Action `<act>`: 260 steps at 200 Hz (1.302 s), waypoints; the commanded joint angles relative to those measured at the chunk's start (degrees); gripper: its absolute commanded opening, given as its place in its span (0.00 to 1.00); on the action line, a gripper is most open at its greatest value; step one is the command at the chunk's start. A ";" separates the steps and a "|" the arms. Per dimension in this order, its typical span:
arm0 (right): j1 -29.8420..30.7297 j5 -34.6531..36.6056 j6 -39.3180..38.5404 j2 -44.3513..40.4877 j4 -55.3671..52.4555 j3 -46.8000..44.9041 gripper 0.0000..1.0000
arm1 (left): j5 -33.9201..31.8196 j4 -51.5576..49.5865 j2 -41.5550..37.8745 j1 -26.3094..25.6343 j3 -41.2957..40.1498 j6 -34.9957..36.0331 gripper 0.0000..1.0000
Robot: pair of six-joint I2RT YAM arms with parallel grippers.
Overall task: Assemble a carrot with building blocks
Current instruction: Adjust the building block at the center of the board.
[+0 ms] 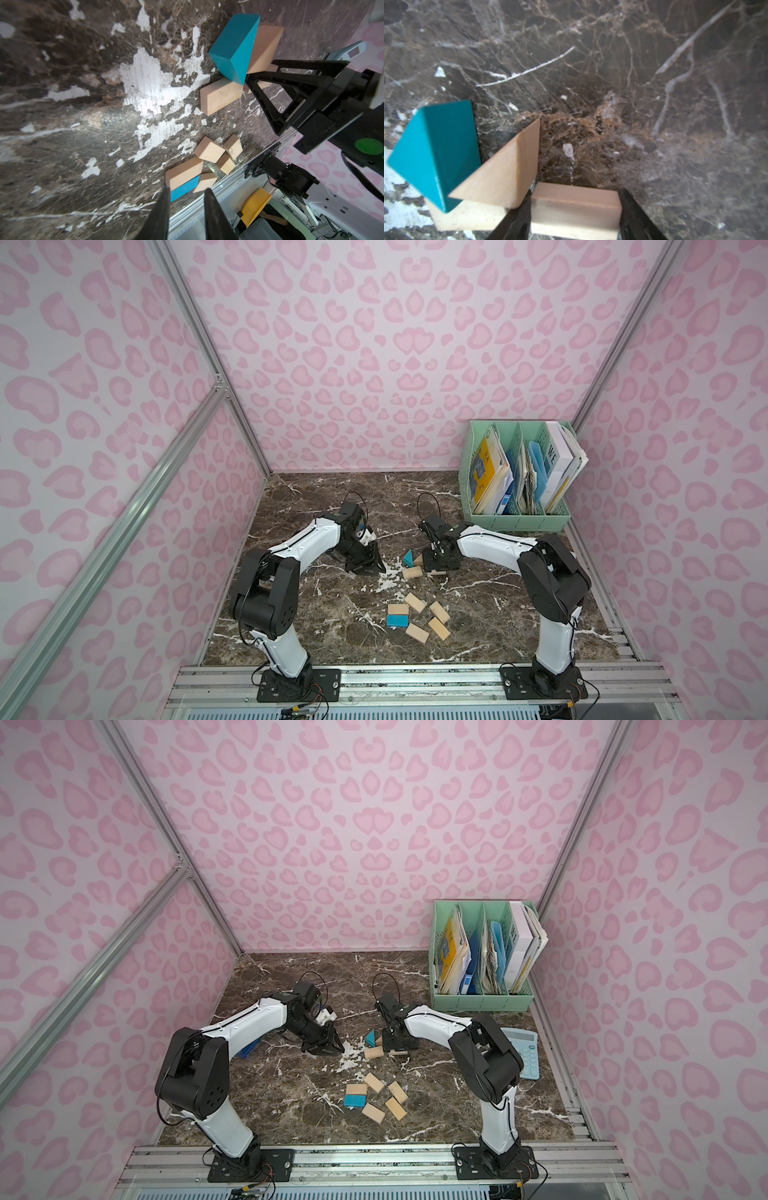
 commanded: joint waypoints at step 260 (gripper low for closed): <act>-0.84 -6.00 2.57 -5.56 2.14 -4.00 0.72 | 0.74 0.15 -0.44 0.11 -0.97 0.58 0.29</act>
